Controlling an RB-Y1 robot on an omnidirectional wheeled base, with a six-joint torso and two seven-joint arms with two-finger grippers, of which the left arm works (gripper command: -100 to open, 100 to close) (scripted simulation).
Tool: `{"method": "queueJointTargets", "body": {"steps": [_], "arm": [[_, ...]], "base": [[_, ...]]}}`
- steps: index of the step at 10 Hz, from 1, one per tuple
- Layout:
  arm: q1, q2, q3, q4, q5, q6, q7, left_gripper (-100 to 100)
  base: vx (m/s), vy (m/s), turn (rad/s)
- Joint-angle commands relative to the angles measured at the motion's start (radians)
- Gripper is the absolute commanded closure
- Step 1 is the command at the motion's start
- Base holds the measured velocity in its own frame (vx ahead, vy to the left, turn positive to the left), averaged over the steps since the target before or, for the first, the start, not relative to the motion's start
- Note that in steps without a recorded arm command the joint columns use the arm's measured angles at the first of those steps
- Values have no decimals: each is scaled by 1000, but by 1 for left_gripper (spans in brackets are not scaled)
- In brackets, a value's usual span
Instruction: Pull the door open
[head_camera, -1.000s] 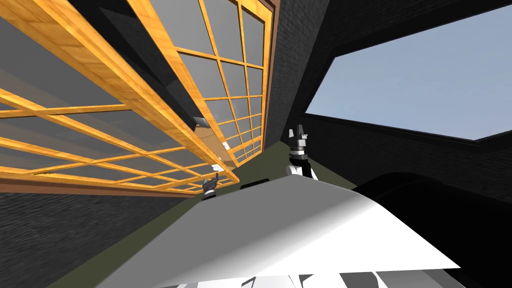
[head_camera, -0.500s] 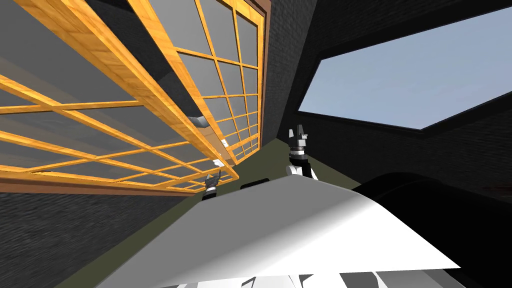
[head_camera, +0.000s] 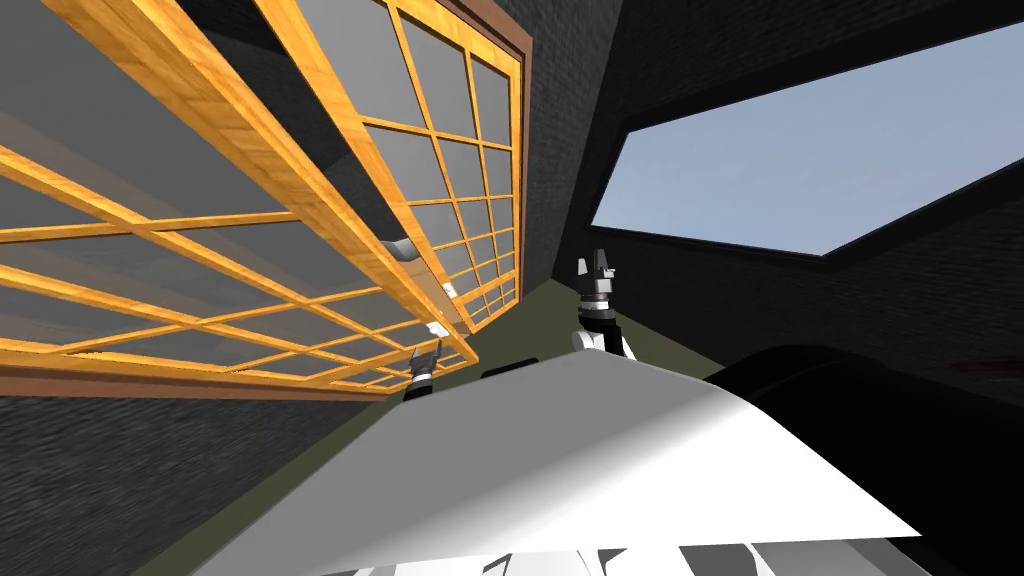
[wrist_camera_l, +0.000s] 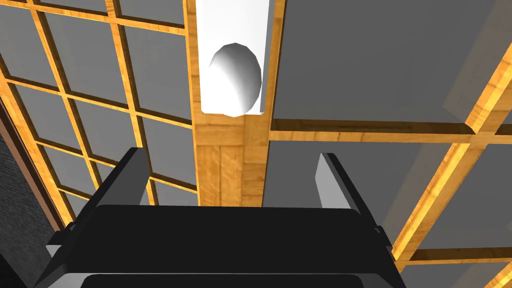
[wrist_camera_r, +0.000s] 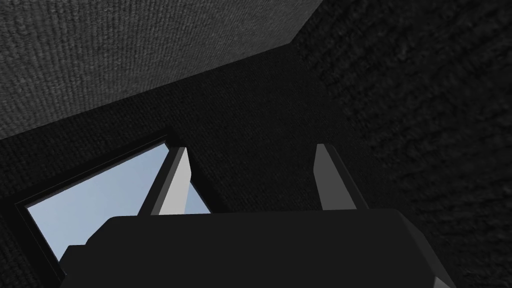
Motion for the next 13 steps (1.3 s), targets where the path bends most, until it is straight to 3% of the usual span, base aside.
{"method": "queueJointTargets", "body": {"steps": [1, 4, 5, 10, 13], "arm": [[-5, 0, 7, 8, 3, -3, -3, -100], [-9, -1, 13, 13, 5, -5, -6, -100], [-9, -1, 13, 13, 5, -5, -6, 100], [-9, -1, 13, 13, 5, -5, -6, 100], [-10, 2, 3, 18, 24, -2, 62, 100]], "base": [[232, 15, -50], [197, 15, -34], [-20, -6, 19], [-19, 1, -4], [-22, 13, -32]]}}
